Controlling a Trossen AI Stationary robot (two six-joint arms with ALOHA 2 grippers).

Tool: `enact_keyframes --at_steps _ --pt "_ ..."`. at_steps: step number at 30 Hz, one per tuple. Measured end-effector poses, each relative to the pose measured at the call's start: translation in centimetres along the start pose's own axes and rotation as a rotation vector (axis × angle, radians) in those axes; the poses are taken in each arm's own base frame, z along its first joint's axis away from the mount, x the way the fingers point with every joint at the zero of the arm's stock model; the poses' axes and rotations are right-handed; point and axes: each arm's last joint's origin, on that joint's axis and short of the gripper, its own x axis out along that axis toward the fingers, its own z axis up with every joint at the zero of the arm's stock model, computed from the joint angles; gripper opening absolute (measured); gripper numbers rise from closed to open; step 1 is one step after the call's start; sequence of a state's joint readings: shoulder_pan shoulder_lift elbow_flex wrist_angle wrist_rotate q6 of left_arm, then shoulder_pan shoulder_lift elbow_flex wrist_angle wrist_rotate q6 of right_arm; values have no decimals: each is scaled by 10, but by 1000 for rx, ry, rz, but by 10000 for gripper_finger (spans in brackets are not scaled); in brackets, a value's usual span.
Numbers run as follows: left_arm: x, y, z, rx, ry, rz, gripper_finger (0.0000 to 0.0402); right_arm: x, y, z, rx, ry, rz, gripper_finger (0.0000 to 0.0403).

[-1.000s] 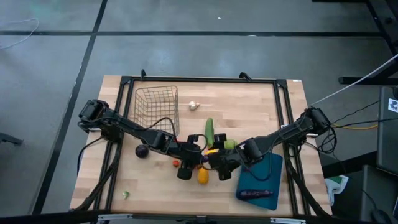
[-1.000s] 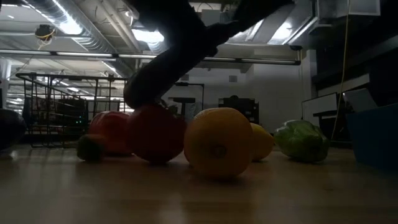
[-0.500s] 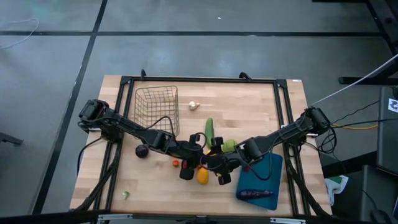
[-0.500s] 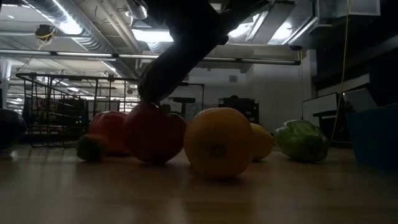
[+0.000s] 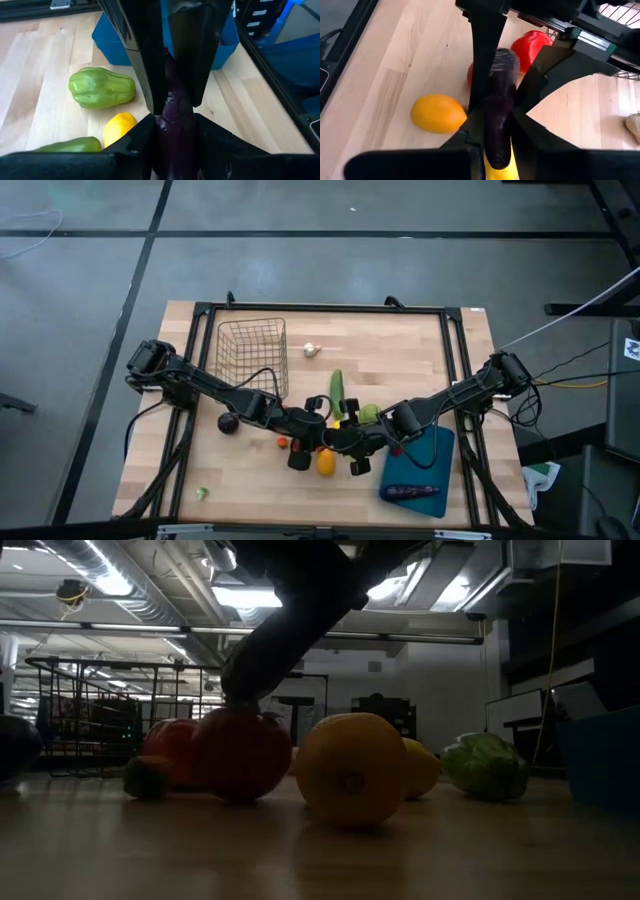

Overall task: Sort produce into baskets
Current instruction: Put the violet eggplant into the blue bin

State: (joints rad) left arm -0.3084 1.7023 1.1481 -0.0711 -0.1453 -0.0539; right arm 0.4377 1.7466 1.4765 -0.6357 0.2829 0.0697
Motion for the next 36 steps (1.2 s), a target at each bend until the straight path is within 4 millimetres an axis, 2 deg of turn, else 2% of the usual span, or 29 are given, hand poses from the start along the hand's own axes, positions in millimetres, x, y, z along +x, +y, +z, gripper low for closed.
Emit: enact_keyframes --at_steps 5,13,18,23,31,36 --pt "0 0 1 2 -5 0 129 0 0 0 -1 1 4 57" --pt "0 0 2 0 -17 2 198 -2 0 -5 -16 68 16 55" --pt "0 0 1 1 -8 2 220 -19 1 -4 6 164 55 54" --pt "0 0 1 2 -7 2 219 -40 8 2 19 219 90 54" --pt "0 0 0 2 -2 2 221 -73 29 -4 84 342 97 53" --pt "0 0 0 2 -2 2 221 -87 51 -14 153 416 96 53"
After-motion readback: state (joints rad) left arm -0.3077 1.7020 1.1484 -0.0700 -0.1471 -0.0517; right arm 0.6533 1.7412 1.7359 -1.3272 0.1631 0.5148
